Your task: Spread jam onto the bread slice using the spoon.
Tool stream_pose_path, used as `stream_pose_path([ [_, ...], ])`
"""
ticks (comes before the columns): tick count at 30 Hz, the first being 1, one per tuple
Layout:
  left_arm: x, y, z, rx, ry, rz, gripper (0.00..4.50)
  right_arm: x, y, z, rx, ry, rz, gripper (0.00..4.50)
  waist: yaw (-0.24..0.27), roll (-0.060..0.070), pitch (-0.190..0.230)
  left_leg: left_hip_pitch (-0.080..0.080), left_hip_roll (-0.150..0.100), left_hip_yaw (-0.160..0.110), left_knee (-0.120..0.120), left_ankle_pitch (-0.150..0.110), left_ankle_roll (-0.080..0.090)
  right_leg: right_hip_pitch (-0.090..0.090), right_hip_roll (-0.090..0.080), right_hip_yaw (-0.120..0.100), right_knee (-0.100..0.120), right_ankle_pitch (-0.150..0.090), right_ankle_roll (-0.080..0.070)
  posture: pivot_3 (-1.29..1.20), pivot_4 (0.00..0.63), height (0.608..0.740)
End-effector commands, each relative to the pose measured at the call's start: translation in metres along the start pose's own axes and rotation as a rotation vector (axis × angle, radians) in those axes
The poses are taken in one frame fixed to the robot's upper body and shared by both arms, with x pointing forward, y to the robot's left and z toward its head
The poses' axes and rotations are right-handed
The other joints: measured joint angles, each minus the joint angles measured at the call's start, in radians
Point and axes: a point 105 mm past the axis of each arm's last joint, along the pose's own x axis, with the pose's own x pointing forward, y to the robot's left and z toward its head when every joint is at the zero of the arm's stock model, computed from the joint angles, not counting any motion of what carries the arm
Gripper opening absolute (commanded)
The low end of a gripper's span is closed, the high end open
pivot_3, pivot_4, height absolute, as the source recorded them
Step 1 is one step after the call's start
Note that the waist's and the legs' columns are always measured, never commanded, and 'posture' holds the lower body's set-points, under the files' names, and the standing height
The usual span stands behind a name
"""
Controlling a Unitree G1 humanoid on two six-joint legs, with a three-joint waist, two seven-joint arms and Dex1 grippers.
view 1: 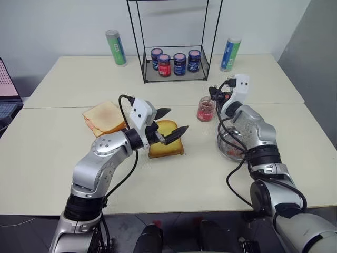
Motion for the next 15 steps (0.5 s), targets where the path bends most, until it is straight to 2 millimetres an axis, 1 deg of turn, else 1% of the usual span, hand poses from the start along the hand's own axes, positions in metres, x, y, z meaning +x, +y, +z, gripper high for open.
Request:
stream_pose_path([
  [1, 0.001, -0.001, 0.008, 0.031, -0.019, -0.009, 4.5, 0.0, 0.012, 0.032, 0.1, -0.085, 0.034, 0.07, 0.0, 0.0, 0.0, 0.0, 0.0, 0.0, 0.0, 0.0, 0.0, 0.0, 0.0, 0.0, 0.0, 0.0, 0.0, 0.0, 0.15, 0.74],
  [8, 0.003, 0.002, 0.009, 0.042, -0.022, -0.008, 4.5, -0.003, 0.004, 0.037, 0.217, -0.095, 0.002, 0.07, -0.001, 0.0, 0.0, 0.0, 0.0, 0.0, 0.0, 0.0, 0.001, 0.0, 0.0, 0.0, 0.0, 0.0, 0.0, 0.0, 0.15, 0.74],
  [15, 0.004, 0.002, 0.01, 0.047, -0.027, -0.013, 4.5, -0.006, 0.001, 0.042, 0.245, -0.109, -0.012, 0.07, -0.001, 0.0, 0.0, 0.0, 0.0, 0.0, 0.0, 0.0, 0.001, -0.001, 0.0, 0.0, 0.0, 0.0, 0.0, 0.0, 0.15, 0.74],
])
